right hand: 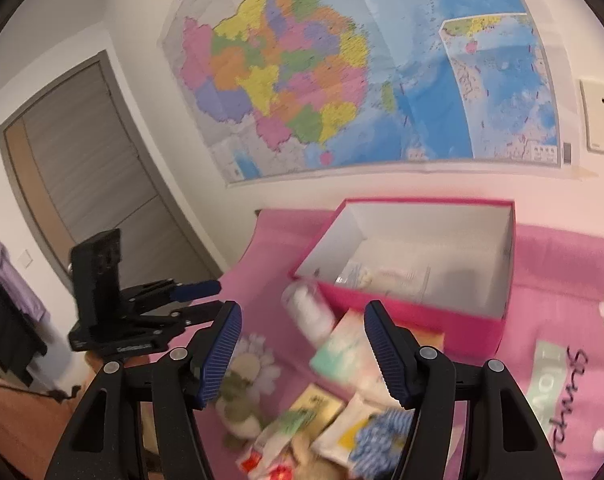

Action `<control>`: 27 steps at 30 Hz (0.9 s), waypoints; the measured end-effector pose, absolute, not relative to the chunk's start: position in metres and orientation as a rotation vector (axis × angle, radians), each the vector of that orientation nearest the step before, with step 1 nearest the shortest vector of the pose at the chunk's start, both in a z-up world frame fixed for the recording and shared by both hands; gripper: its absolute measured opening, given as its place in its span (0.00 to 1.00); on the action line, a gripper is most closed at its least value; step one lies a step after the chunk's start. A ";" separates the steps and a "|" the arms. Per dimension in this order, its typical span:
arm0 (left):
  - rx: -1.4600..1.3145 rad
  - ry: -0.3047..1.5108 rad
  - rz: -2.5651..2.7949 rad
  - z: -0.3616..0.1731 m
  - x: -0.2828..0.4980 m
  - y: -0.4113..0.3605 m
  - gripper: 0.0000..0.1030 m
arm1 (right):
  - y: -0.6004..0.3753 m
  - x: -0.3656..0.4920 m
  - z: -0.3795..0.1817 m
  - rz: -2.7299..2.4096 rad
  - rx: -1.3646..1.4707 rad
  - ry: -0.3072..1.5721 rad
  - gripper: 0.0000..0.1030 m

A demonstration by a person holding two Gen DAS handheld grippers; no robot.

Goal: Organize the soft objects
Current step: 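Move the left tool back to the green plush toy, then grasp the green plush toy with the left tool and lift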

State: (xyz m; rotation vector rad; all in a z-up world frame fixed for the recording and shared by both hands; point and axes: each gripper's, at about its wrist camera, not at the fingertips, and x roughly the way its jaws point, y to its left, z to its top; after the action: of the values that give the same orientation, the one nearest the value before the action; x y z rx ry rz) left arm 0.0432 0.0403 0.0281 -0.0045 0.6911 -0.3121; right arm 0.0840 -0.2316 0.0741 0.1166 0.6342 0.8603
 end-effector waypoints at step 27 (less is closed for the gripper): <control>-0.178 0.848 -0.278 -0.039 0.002 0.096 0.49 | -0.110 0.039 -0.050 0.985 -0.056 0.906 0.42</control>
State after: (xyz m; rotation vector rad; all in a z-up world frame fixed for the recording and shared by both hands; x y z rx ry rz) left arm 0.0018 0.0963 -0.0389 -0.1780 0.8483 -0.2779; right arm 0.0390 -0.1105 -0.0503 -0.0559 0.9062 0.9846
